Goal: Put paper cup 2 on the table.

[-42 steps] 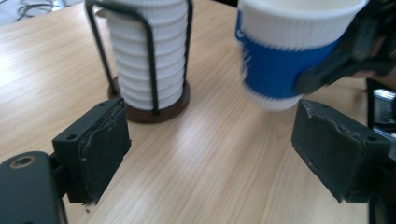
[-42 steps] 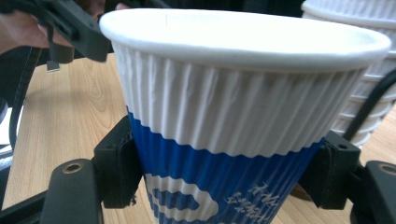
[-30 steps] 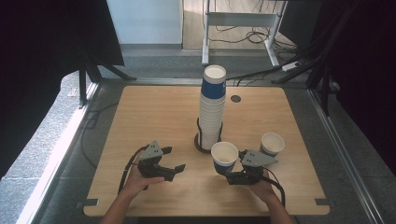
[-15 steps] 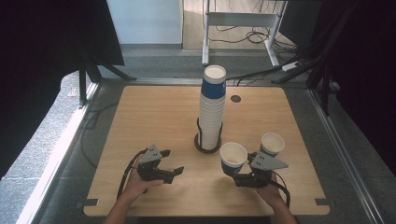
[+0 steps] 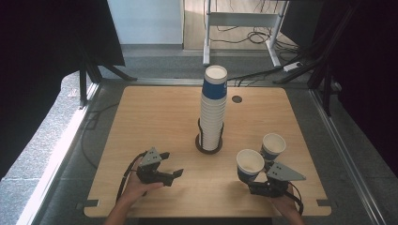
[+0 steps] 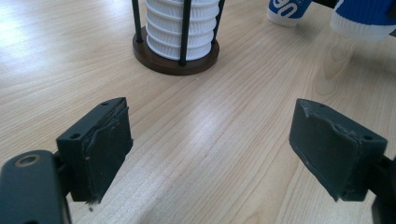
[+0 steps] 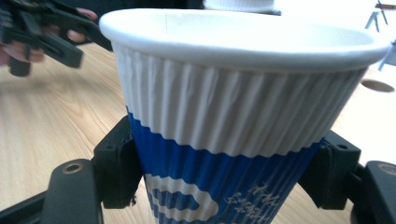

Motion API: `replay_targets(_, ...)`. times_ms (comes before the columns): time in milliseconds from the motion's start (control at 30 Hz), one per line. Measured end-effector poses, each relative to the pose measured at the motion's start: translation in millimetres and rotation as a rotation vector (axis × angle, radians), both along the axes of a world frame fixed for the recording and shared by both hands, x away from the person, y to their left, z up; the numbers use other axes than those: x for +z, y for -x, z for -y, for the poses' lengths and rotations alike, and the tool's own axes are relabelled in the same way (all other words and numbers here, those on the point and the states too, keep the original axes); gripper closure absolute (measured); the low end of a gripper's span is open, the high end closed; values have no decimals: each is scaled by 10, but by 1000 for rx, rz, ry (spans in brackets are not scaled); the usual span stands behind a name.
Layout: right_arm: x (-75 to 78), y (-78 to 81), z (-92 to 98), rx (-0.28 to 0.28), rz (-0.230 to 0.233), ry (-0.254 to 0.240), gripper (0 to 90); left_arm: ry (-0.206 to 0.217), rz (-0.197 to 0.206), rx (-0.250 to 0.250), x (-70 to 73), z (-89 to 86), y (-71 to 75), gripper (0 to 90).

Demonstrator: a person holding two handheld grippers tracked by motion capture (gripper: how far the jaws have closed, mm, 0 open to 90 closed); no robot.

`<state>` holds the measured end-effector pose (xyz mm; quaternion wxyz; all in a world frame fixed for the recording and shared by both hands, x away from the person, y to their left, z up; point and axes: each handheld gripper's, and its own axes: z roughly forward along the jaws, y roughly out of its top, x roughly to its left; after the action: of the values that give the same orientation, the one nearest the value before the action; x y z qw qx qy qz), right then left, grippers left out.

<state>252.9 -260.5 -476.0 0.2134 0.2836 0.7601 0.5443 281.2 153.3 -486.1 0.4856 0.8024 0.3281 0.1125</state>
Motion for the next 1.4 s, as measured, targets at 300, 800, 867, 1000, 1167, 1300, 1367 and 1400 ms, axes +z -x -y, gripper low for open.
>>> replay_targets(300, -166, -78, 136, -61, -58, 41, 260, -9, -8, 5, -36, -14, 3, 132)
replay_targets(800, -254, -396, -124, -99, -106, 107, 260, -12, -11, 6, -55, -5, -14, 138)
replay_targets(867, -268, -431, -141, -110, -112, 111, 260, -14, -11, 5, -56, -4, -12, 138)
replay_targets(1000, -304, -475, -166, -124, -120, 129, 259, -11, -10, 7, -54, -9, -13, 138)
replay_targets(1167, -335, -504, -169, -141, -130, 141, 257, -11, -8, 8, -54, -8, -14, 139)
replay_targets(1300, -339, -508, -164, -141, -131, 139, 257, -13, -7, 7, -54, -8, -12, 139)
replay_targets(1367, -343, -507, -155, -142, -136, 139, 256, -14, -7, 7, -57, -9, -9, 140)
replay_targets(1400, -344, -507, -151, -143, -137, 141, 255, -15, -6, 7, -58, -11, -7, 140)
